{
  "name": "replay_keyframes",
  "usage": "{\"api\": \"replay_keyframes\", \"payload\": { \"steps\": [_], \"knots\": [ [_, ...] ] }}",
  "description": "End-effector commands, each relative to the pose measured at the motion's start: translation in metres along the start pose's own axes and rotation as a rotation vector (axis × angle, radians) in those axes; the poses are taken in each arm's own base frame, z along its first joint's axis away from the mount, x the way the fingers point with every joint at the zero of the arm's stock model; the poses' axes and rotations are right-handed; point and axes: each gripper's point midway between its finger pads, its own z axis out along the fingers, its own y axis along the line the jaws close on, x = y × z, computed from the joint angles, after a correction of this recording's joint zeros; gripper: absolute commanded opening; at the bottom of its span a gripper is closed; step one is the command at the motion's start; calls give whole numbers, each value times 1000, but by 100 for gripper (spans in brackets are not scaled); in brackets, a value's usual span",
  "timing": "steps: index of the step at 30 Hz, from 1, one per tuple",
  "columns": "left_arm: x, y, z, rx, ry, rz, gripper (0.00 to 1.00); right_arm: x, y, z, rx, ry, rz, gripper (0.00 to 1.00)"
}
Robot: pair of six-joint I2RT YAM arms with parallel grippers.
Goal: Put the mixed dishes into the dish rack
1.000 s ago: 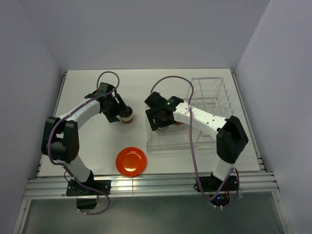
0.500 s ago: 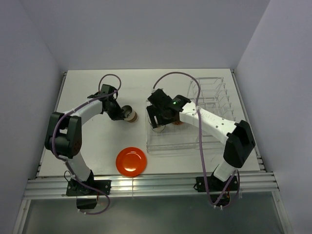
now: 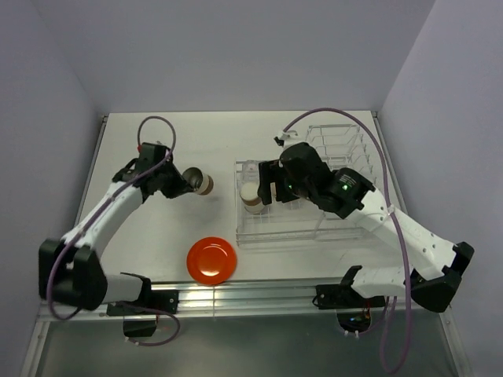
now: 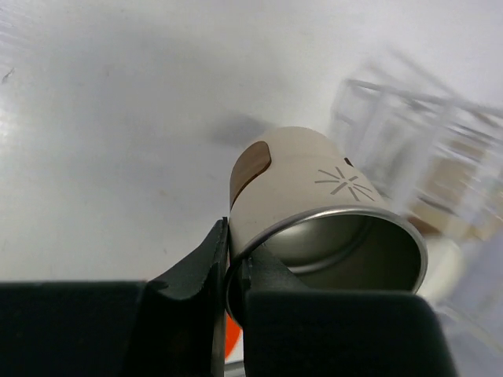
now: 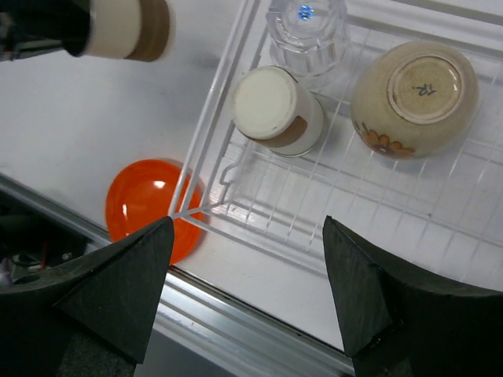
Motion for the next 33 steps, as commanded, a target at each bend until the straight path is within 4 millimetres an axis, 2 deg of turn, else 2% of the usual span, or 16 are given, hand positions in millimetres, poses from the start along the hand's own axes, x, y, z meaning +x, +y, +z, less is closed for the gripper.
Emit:
{"api": "replay_keyframes", "payload": {
  "steps": [1, 2, 5, 6, 8, 9, 12, 14, 15, 16, 17, 19, 21, 26, 31, 33],
  "knots": [
    [-11, -28, -70, 164, -129, 0, 0, -8, 18, -11, -109, -45, 40, 84],
    [-8, -35, -97, 225, -162, 9, 0, -11, 23, -15, -142, -63, 48, 84],
    [7, -57, -141, 395, -149, 28, 0, -13, 42, -27, -262, -73, 57, 84],
    [10, -66, -165, 482, -173, 45, 0, -15, 50, -30, -314, -90, 67, 83],
    [27, -81, -189, 612, -114, 47, 0, -15, 66, -43, -427, -101, 72, 83],
    [33, -86, -202, 677, -117, 56, 0, -24, 75, -50, -489, -141, 90, 84],
    [55, -93, -222, 806, -37, 42, 0, -34, 100, -77, -680, -189, 120, 84],
    [62, -102, -243, 929, -14, 20, 0, -37, 115, -93, -801, -197, 113, 85],
    [74, -99, -237, 956, 46, 13, 0, -38, 120, -97, -838, -192, 123, 85],
    [73, -105, -250, 1029, 51, -6, 0, -38, 125, -101, -871, -189, 121, 85],
    [80, -101, -245, 1048, 76, -21, 0, -41, 129, -105, -909, -208, 119, 85],
    [84, -106, -260, 1140, 112, -30, 0, -38, 137, -115, -985, -192, 126, 85],
    [93, -102, -260, 1186, 152, -51, 0, -38, 143, -121, -1040, -192, 125, 85],
    [102, -99, -279, 1302, 210, -85, 0, -39, 151, -121, -1093, -183, 123, 86],
    [107, -94, -286, 1342, 234, -108, 0, -36, 156, -111, -1089, -155, 127, 86],
    [109, -92, -287, 1346, 237, -112, 0, -42, 161, -111, -1109, -172, 126, 86]
  ]
}}
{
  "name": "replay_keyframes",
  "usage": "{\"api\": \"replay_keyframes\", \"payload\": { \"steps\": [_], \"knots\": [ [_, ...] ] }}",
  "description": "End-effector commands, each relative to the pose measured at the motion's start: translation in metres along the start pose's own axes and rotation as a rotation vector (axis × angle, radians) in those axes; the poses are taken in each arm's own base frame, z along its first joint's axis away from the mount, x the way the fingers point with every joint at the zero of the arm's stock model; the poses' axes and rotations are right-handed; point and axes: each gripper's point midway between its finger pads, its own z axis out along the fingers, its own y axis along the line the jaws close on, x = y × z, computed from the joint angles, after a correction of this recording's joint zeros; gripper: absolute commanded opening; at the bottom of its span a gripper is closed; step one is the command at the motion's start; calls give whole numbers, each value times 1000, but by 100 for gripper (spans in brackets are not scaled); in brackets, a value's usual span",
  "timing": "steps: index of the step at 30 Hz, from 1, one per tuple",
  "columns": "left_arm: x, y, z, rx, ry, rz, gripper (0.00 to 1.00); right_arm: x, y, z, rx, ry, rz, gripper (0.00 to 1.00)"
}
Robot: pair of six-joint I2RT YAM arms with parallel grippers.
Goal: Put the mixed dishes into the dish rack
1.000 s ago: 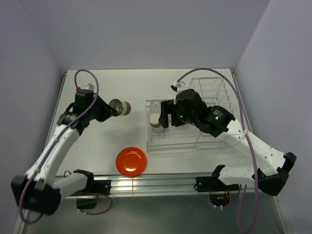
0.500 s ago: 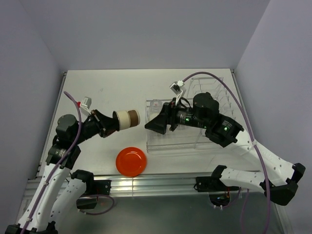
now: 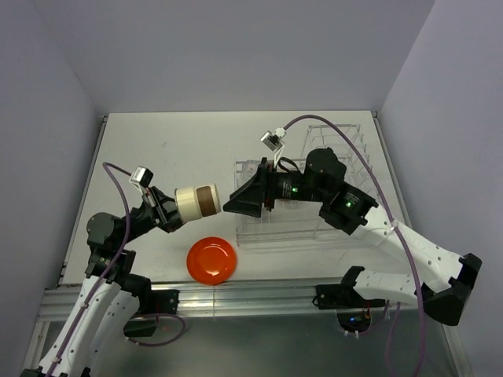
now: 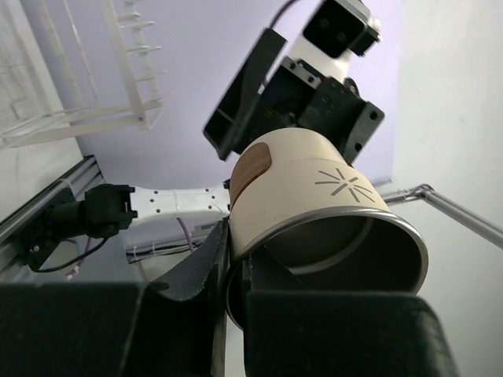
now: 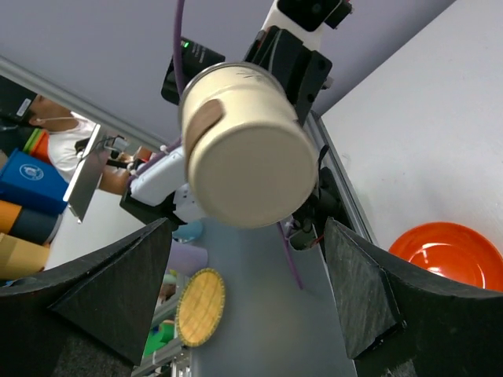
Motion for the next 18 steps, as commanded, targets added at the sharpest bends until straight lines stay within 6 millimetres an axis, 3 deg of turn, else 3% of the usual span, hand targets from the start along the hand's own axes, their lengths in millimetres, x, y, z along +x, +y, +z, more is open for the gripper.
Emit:
{"api": "replay_keyframes", "payload": {
  "steps": [1, 7, 18],
  "knots": [
    [13, -25, -7, 101, 39, 34, 0, -10, 16, 8, -83, -24, -32, 86],
    [15, -19, -10, 100, 35, 21, 0, -10, 20, 27, -117, -11, -16, 86],
    [14, -11, -10, 93, 35, 10, 0, -10, 48, 50, -243, 14, 8, 85]
  ]
}}
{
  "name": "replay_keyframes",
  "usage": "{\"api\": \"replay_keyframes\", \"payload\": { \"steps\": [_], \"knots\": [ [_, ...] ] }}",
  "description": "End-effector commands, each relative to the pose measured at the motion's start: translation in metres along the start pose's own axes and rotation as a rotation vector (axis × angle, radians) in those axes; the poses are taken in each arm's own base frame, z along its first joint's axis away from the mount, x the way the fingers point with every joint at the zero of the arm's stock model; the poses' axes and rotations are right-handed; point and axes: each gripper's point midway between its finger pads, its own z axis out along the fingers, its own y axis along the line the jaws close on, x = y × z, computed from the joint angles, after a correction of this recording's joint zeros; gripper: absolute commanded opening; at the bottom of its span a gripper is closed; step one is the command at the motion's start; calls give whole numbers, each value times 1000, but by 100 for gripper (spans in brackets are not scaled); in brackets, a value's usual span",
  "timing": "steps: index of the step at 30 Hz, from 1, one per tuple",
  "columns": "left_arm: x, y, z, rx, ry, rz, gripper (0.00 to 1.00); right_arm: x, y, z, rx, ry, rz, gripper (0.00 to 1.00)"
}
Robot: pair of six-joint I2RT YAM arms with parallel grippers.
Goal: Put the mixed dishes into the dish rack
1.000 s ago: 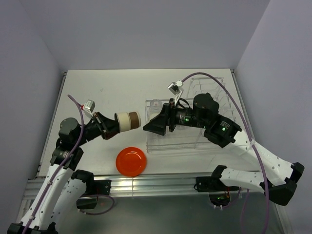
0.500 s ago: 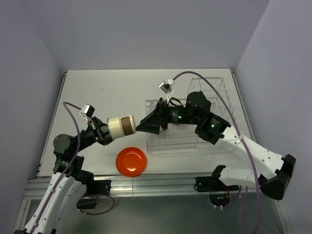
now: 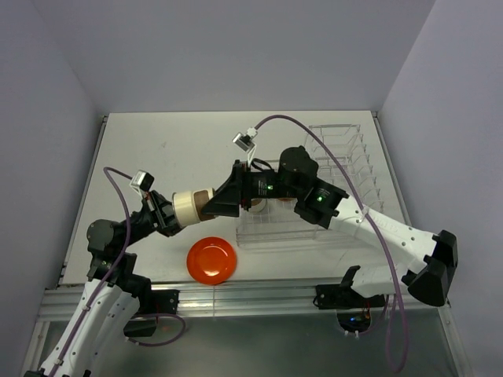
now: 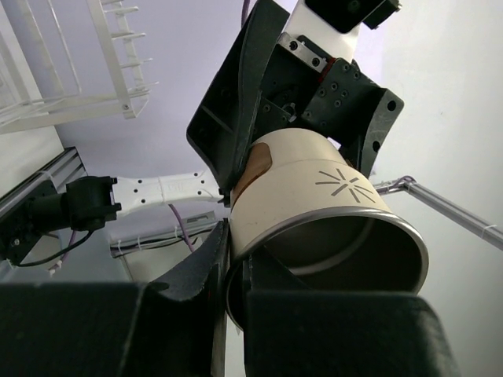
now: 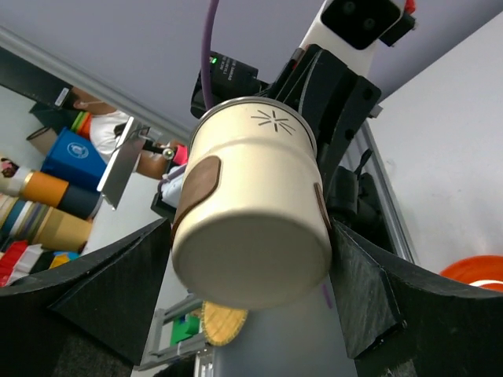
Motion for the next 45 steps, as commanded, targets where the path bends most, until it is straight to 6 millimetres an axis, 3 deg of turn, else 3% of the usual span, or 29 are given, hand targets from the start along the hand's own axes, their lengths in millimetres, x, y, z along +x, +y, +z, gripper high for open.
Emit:
{"api": "replay_keyframes", "payload": {
  "steps": [1, 7, 9, 10, 11, 12, 13, 15, 16, 17, 19, 20, 21, 22, 24, 25, 26, 29, 32, 36, 41, 45],
  "knots": [
    [4, -6, -1, 35, 15, 35, 0, -14, 39, 11, -133, -21, -44, 85],
    [5, -2, -2, 38, 18, 26, 0, -10, 47, 21, -158, -9, -42, 82],
    [5, -2, -3, 36, 20, 24, 0, -7, 47, 22, -159, -3, -47, 69],
    [6, -1, -3, 35, 21, 21, 2, -8, 47, 21, -158, -6, -49, 57],
    [6, 1, -3, 32, 22, 16, 8, -8, 46, 20, -153, -10, -52, 24],
    [6, 2, -3, 31, 23, 13, 19, -11, 44, 20, -133, -27, -54, 8],
    [7, 3, -5, 34, 21, 9, 57, -13, 45, 18, -122, -38, -62, 0],
    [7, 3, -6, 35, 13, 10, 96, -15, 29, 17, -25, -47, -78, 0],
    [8, 3, -7, 33, 12, 26, 99, -20, 30, 13, -1, -63, -92, 0],
    [6, 11, -6, -1, 3, 7, 99, -17, 19, 10, 61, -53, -99, 0],
    [3, 14, -6, -50, -23, 63, 99, -34, 5, -1, 201, -130, -124, 0],
    [-2, 35, -7, -153, -51, 6, 99, -28, -13, -10, 305, -110, -129, 0],
    [-11, 45, -9, -209, -99, 72, 99, -43, -24, -21, 412, -176, -144, 0],
    [-13, 59, -15, -331, -133, 16, 99, -36, -42, -34, 521, -151, -146, 0],
    [-23, 76, -25, -466, -192, 82, 99, -44, -56, -52, 655, -180, -158, 0],
    [-40, 73, -29, -536, -283, 112, 99, -40, -79, -72, 807, -176, -158, 0],
    [-40, 91, -43, -654, -300, 110, 99, -40, -87, -82, 875, -175, -161, 0],
    [-57, 97, -58, -782, -382, 168, 99, -29, -126, -113, 1127, -114, -177, 0],
    [-66, 109, -64, -853, -399, 179, 99, -7, -168, -122, 1269, 6, -167, 0],
    [-72, 138, -72, -963, -373, 178, 99, 12, -201, -125, 1353, 100, -149, 0],
    [-81, 165, -90, -1112, -371, 192, 99, 27, -230, -125, 1424, 182, -133, 0],
    [-81, 180, -89, -1123, -350, 167, 98, 33, -243, -130, 1462, 207, -125, 0]
  ]
}}
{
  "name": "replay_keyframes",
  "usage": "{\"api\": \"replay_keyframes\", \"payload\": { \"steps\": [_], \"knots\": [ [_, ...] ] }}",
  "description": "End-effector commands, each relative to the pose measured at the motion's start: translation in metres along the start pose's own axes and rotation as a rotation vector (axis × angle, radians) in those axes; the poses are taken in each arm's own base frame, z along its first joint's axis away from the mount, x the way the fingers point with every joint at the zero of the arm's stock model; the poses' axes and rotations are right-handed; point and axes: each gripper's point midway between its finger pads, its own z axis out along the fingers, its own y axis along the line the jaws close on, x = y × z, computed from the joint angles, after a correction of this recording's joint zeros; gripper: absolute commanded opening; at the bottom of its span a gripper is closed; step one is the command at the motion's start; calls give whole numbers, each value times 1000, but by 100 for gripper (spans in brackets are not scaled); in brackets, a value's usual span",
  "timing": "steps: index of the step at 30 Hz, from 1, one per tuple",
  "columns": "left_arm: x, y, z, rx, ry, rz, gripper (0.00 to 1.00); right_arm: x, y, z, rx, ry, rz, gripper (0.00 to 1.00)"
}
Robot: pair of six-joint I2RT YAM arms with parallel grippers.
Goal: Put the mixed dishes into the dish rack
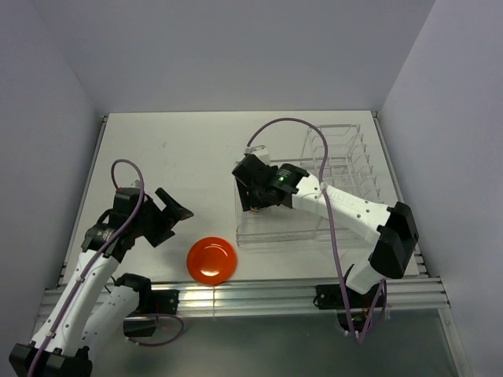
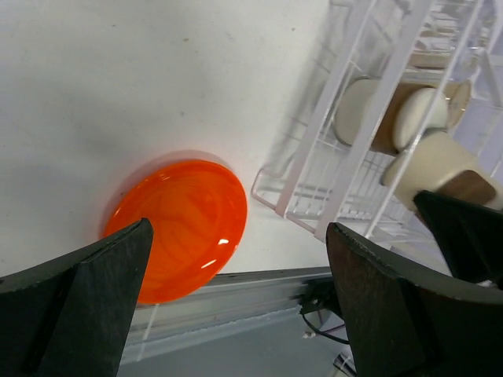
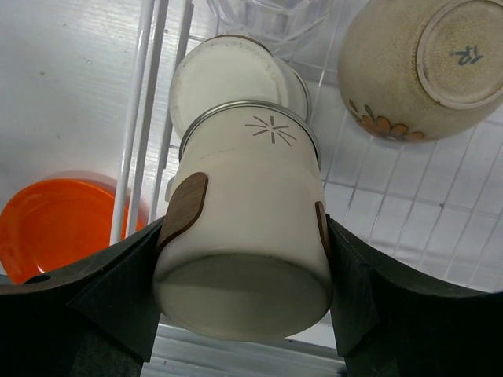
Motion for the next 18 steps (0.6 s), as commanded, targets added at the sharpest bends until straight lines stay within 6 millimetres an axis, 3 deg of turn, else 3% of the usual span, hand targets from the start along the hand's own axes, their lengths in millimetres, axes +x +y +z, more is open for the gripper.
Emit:
{"api": "replay_keyframes", "payload": {
  "steps": [1, 11, 18],
  "knots": [
    [-2, 8, 9, -15, -13, 44, 98, -7, -14, 1, 59, -31, 4, 0],
    [4, 20, 25, -29, 6, 32, 98, 0, -39, 14, 142, -9, 24, 0],
    [6, 30, 32, -60, 11, 27, 97, 5, -56, 7, 196, -12, 41, 0]
  ]
}}
